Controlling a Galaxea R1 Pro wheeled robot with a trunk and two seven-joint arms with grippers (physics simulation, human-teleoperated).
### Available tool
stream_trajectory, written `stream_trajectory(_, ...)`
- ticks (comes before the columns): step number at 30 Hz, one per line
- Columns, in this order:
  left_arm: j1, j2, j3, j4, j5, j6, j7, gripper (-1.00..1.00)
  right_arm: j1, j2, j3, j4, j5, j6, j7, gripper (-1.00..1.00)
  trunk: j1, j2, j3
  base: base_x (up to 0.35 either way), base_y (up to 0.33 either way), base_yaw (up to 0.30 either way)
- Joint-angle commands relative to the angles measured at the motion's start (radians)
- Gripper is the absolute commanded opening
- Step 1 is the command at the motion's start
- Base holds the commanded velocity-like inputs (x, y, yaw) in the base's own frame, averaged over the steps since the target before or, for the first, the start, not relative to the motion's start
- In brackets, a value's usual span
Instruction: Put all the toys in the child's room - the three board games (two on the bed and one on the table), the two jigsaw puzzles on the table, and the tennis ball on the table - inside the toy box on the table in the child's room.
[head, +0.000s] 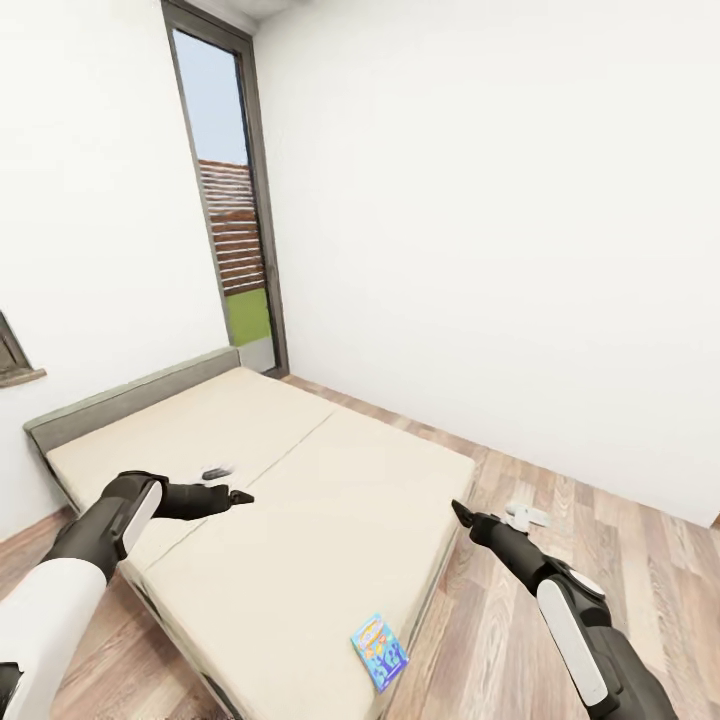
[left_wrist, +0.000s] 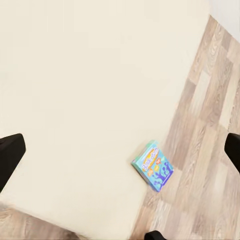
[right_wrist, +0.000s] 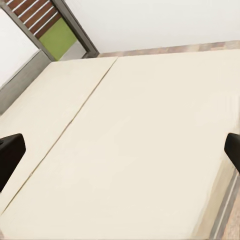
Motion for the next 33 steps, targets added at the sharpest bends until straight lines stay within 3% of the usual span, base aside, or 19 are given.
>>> stream_trajectory(1, -0.001, 0.0, -0.001, 0.0, 0.008, 0.007, 0.003, 1.0, -0.001, 0.0, -0.002, -0.001, -0.005, 0.006, 0.003, 1.0, 0.001, -0.002, -0.002, 0.0, 0.0, 0.277)
stream_trajectory(20, -0.001, 0.0, -0.002, -0.001, 0.008, 0.008, 0.003, 1.0, -0.001, -0.001, -0.002, -0.001, -0.005, 0.006, 0.006, 1.0, 0.001, -0.002, 0.006, 0.0, -0.057, 0.276)
stream_trajectory(33, -0.001, -0.002, -0.003, -0.001, 0.008, 0.008, 0.003, 1.0, -0.001, -0.001, -0.002, -0.001, -0.005, 0.006, 0.007, 1.0, 0.001, -0.002, 0.011, 0.0, -0.207, 0.273)
